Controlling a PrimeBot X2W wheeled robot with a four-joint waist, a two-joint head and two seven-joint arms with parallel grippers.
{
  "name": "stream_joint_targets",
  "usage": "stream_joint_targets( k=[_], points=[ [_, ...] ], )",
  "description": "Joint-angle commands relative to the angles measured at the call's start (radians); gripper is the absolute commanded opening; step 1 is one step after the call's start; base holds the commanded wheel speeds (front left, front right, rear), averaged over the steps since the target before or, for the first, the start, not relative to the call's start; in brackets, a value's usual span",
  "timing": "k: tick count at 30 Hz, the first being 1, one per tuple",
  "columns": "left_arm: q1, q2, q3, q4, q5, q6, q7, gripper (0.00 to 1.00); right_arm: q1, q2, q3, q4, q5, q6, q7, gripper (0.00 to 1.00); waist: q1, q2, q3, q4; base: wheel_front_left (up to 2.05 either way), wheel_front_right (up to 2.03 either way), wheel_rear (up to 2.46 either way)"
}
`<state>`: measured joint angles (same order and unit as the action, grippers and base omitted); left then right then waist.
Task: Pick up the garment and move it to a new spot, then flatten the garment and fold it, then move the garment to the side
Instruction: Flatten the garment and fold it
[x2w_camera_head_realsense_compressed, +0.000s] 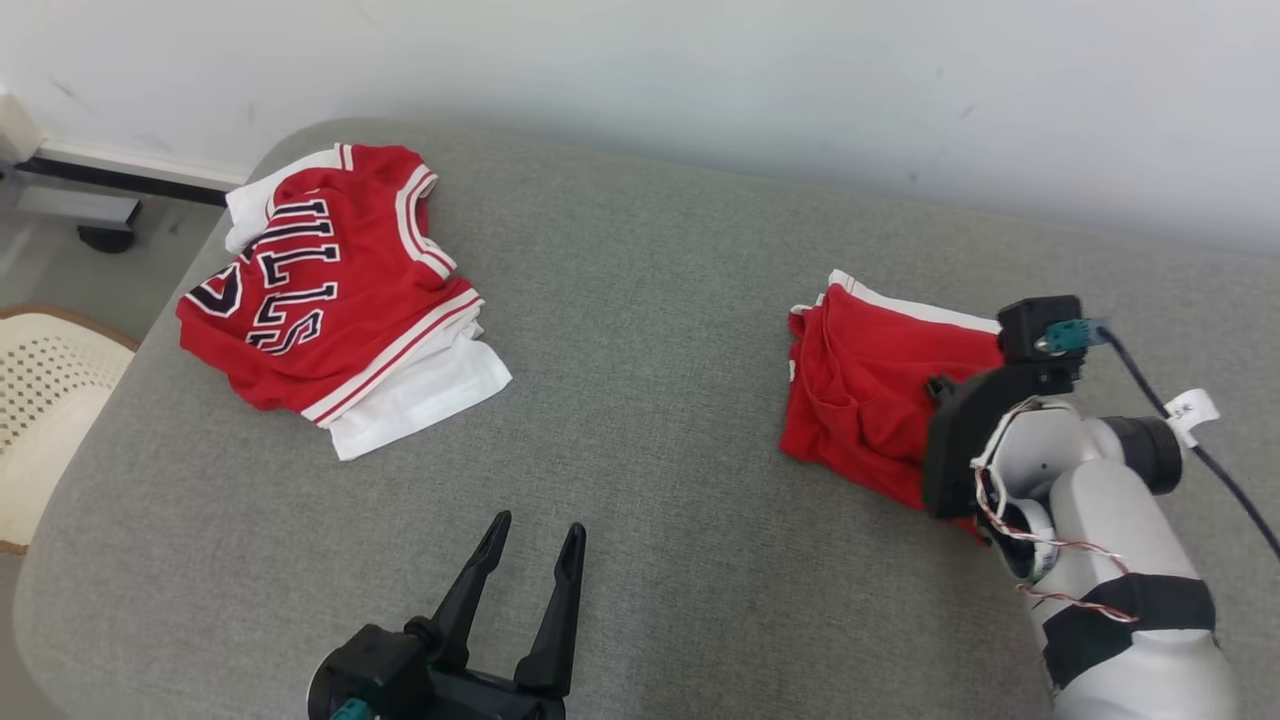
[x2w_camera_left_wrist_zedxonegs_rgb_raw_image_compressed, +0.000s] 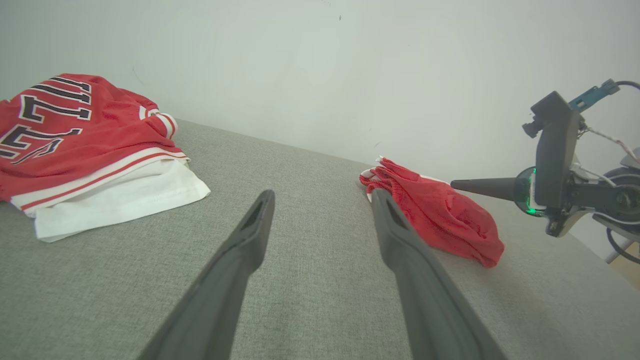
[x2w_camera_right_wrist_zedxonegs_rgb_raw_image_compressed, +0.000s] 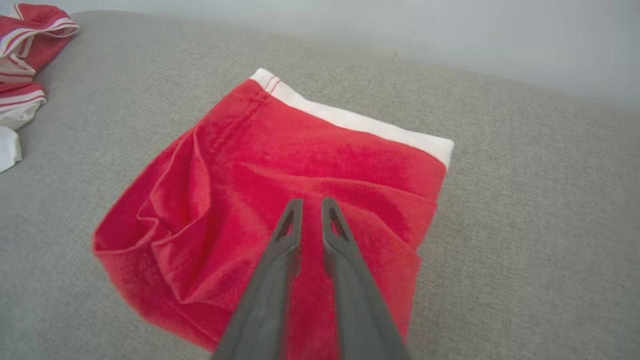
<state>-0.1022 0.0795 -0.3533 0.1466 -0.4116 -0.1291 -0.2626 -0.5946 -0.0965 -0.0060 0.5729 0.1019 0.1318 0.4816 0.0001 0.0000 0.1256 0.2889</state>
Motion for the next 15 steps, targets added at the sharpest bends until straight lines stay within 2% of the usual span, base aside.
stream_joint_targets(
  k=[1,7,15],
  points=[
    [-0.007,-0.002,-0.002,0.002,-0.002,0.000,-0.003,1.00,0.001,0.008,0.011,0.015,-0.015,-0.002,-0.011,0.00,-0.0001,0.0000,0.014,0.019,0.00,0.00,0.00],
    [-0.011,-0.009,-0.003,0.009,-0.008,0.000,-0.003,1.00,-0.019,0.036,0.060,0.084,-0.054,-0.002,-0.044,0.00,-0.0001,0.0000,0.024,0.064,0.00,0.00,0.00],
    [0.005,-0.011,0.007,0.013,-0.005,-0.001,-0.003,1.00,-0.025,0.046,0.185,0.135,0.015,-0.002,-0.061,0.00,-0.0001,0.0000,0.019,0.085,0.00,0.00,0.00]
  ],
)
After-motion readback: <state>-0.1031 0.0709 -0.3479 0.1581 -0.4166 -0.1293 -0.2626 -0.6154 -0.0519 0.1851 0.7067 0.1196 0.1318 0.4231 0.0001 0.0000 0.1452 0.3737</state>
